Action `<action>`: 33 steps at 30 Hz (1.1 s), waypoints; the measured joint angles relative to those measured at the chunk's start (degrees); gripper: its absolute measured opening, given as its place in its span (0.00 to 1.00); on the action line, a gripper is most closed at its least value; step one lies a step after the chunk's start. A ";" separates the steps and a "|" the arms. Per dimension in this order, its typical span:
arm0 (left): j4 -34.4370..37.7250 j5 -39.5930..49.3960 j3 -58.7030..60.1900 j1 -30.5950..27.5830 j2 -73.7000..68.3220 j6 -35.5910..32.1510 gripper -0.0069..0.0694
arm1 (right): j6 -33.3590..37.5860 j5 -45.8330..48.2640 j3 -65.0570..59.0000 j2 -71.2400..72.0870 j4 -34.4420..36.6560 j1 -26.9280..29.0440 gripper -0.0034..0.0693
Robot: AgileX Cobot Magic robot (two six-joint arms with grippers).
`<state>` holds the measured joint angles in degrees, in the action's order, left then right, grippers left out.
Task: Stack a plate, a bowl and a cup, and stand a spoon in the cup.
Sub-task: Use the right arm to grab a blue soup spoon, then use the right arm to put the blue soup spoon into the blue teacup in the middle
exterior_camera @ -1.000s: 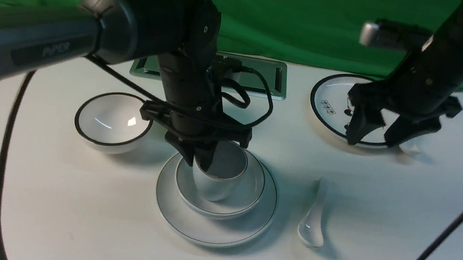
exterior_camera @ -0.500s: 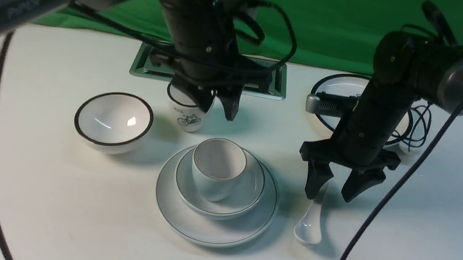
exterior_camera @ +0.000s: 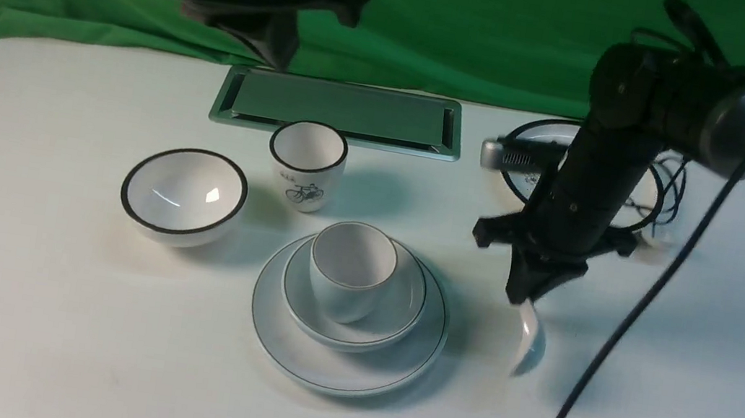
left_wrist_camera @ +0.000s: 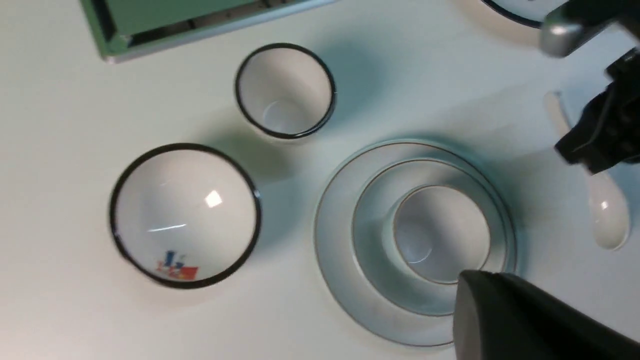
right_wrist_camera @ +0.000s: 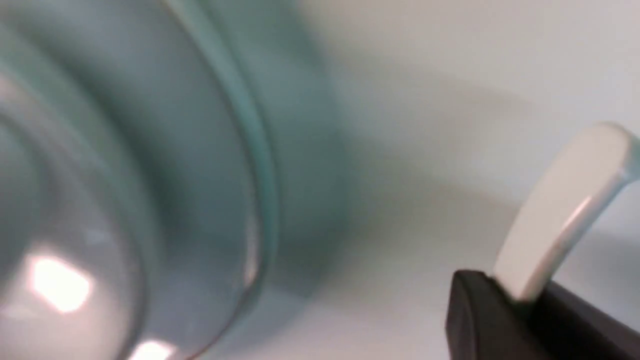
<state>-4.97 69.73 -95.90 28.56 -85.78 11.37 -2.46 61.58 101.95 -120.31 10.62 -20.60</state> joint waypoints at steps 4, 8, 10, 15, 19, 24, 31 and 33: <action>-5.26 -1.85 7.46 0.00 8.24 3.92 0.09 | 0.05 -14.06 -1.96 10.31 -0.46 -2.83 0.16; -7.92 -7.08 16.48 -0.07 16.11 7.27 0.09 | 0.66 -32.67 -8.55 17.12 -0.40 -8.94 0.16; -8.08 -10.71 20.40 -0.07 19.54 8.28 0.09 | 2.46 -41.63 -12.80 17.91 -0.23 -12.35 0.16; -8.98 -15.84 28.29 -0.07 25.27 9.32 0.09 | 9.90 -59.59 -22.52 15.88 -0.22 -18.60 0.16; -11.05 -15.75 30.20 -0.07 26.76 9.96 0.09 | 12.25 -66.40 -26.36 15.38 -0.22 -19.71 0.16; -11.84 -15.82 30.33 -0.13 27.13 10.01 0.09 | 14.32 -69.52 -29.31 15.62 -0.22 -19.71 0.16; -12.30 -16.81 30.57 -0.18 27.13 10.01 0.09 | 16.72 -69.51 -33.00 15.55 -0.22 -19.71 0.18; -12.30 -17.19 30.57 -0.18 27.13 10.01 0.09 | 17.05 -69.30 -33.30 15.50 -0.22 -19.71 0.25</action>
<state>-17.28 52.54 -65.33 28.38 -58.65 21.38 14.59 -7.72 68.65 -104.81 10.40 -40.31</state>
